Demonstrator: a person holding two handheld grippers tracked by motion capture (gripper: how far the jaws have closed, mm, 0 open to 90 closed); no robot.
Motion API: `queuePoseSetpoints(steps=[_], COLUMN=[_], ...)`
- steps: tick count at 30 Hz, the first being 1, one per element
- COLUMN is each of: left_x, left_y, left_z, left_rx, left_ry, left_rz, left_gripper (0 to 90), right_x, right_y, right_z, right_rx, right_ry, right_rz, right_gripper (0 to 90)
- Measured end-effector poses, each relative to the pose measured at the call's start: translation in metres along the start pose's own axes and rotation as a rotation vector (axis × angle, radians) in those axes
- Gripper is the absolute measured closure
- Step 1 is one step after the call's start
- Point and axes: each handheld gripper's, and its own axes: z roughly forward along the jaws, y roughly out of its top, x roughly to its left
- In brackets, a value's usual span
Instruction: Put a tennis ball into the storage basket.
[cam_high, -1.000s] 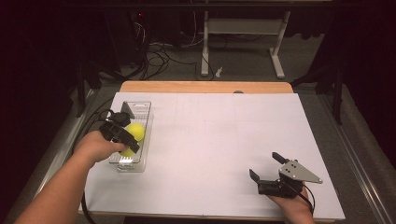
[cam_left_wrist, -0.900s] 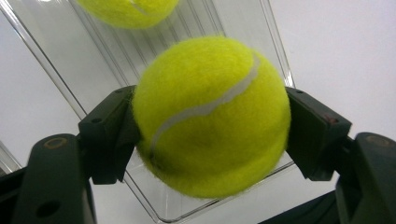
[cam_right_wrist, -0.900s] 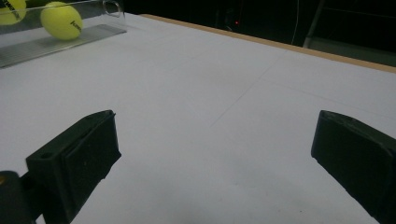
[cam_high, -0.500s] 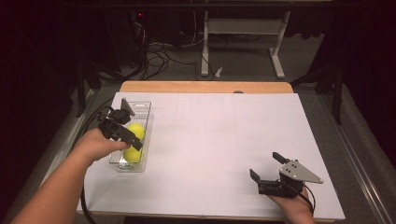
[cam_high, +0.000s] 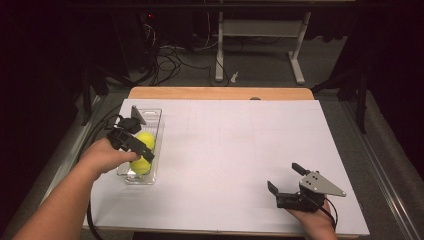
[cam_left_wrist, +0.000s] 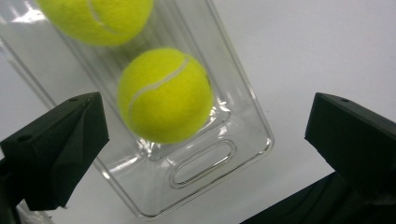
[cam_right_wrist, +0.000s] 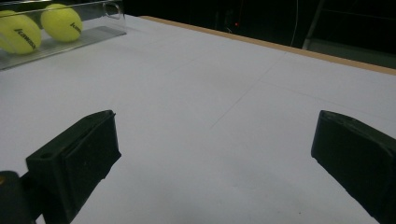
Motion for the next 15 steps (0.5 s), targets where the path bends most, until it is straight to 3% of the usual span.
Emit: queuePoseSetpoints(steps=[15], left_x=[-0.041], left_y=[-0.008], left_z=[0.007], left_rx=[0.009], left_ry=[-0.044], left_rz=[0.048], left_gripper=[0.7], right_x=[0.000], right_y=[0.000], right_z=[0.000], right_rx=[-0.002], right_ry=[0.002], right_rz=[0.001], right_gripper=[1.5])
